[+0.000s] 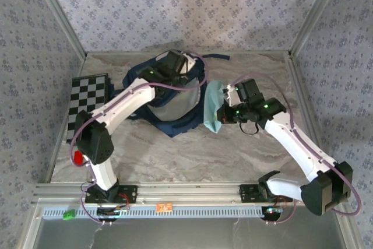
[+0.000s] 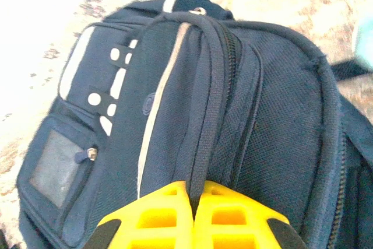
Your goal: Pack books, pencil case, and school supplies into a backpack
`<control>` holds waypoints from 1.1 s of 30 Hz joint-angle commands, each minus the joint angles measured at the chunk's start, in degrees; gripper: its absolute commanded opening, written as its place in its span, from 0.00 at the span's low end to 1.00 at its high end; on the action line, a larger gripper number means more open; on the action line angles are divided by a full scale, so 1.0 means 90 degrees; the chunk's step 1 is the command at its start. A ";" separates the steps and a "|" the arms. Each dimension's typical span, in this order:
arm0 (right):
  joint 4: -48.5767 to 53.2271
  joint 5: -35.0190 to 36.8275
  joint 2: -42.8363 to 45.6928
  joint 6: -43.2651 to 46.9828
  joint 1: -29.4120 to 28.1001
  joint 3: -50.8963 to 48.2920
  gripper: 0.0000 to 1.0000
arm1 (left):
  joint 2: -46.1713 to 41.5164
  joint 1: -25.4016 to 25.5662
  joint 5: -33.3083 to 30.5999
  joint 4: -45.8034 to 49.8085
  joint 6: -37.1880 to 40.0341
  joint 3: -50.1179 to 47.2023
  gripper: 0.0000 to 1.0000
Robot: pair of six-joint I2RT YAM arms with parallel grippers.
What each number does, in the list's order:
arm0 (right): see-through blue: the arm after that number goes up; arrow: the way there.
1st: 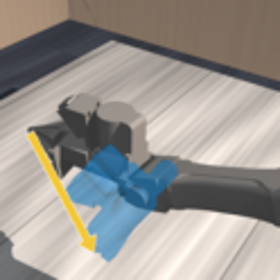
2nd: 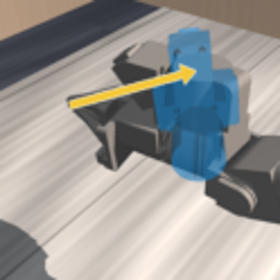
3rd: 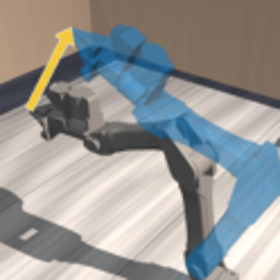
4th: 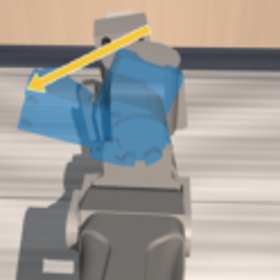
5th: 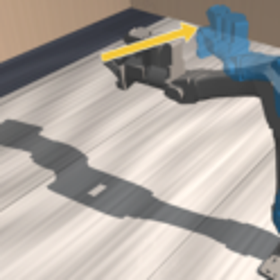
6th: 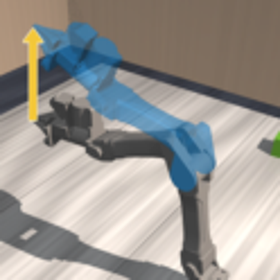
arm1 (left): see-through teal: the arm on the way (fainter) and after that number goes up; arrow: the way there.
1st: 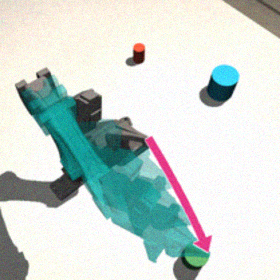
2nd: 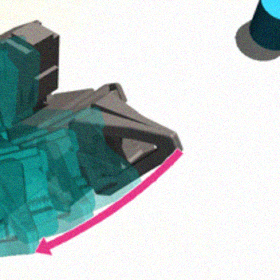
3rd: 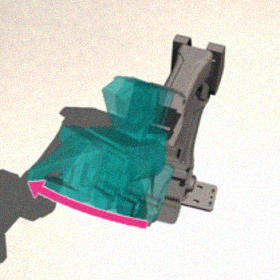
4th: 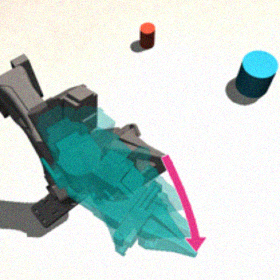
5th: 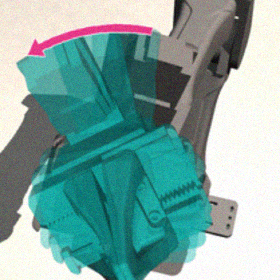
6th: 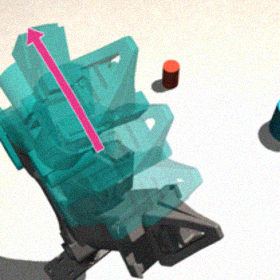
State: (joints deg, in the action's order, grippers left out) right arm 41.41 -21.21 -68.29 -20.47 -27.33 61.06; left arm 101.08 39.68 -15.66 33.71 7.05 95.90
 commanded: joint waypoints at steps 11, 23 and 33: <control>-0.3105 -0.1316 -0.2827 0.0500 -0.0543 0.1149 0.00 | -0.0592 -0.0067 0.0618 0.0149 -0.0971 0.0932 0.00; -0.4786 -0.0343 -0.4677 0.0337 -0.0401 0.1808 0.15 | -0.0583 -0.0140 0.0875 0.0135 -0.1523 0.1022 0.00; -0.5642 -0.0660 -0.2671 -0.0157 -0.0320 -0.0430 0.45 | -0.0378 -0.0190 0.0944 0.0050 -0.1602 0.0701 0.00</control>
State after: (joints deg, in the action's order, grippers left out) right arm -5.50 -26.37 -99.61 -19.29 -31.09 61.56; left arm 100.07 37.87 -8.73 39.11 -5.72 101.51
